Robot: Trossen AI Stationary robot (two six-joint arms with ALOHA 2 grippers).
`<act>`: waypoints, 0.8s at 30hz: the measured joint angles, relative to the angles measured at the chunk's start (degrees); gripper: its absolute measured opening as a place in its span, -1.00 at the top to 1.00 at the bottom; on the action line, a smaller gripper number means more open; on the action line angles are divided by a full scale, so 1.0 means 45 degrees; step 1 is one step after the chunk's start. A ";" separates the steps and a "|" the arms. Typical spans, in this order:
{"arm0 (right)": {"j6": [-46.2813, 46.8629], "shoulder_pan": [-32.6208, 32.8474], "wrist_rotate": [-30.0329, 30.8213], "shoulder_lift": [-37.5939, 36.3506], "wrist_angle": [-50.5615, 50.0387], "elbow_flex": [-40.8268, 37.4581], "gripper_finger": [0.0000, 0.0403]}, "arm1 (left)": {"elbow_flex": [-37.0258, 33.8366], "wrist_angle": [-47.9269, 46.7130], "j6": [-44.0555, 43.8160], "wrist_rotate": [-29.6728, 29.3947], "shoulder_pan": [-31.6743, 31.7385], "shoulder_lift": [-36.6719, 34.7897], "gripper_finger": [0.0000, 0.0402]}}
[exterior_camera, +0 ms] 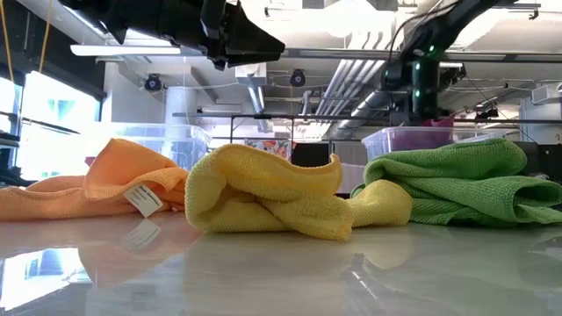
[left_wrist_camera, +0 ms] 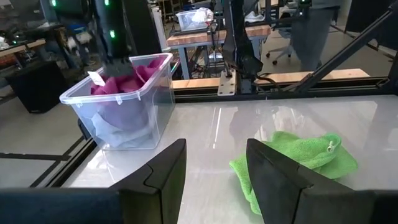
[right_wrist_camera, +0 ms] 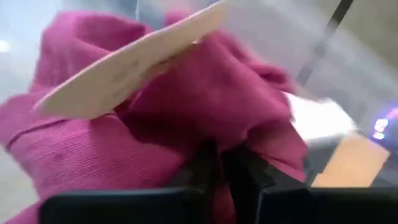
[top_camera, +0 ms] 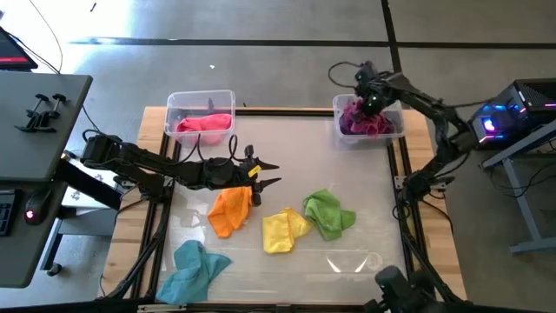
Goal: Sort towels by color in basket
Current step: Put the purple kitchen towel into the right transparent bin
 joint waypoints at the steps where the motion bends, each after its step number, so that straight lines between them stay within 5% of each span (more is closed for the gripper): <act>1: -0.0036 0.0008 0.0000 0.0171 -0.0012 -0.0090 0.73 | 0.0000 -0.0004 -0.0024 0.0000 -0.0010 0.0000 0.22; 10: 0.0456 0.0029 0.1003 -0.0401 -0.0671 0.0246 0.22 | 0.0000 -0.0015 -0.0019 -0.0003 -0.0024 0.0005 0.22; 20: 0.1999 0.0611 0.1011 -0.2969 0.0025 -0.0653 0.22 | 0.0000 -0.0010 -0.0019 0.0000 -0.0029 0.0005 0.22; 24: 0.1345 0.0810 -0.0364 -0.2869 0.1616 -0.2286 0.30 | 0.0000 -0.0005 -0.0017 -0.0003 -0.0029 0.0005 0.22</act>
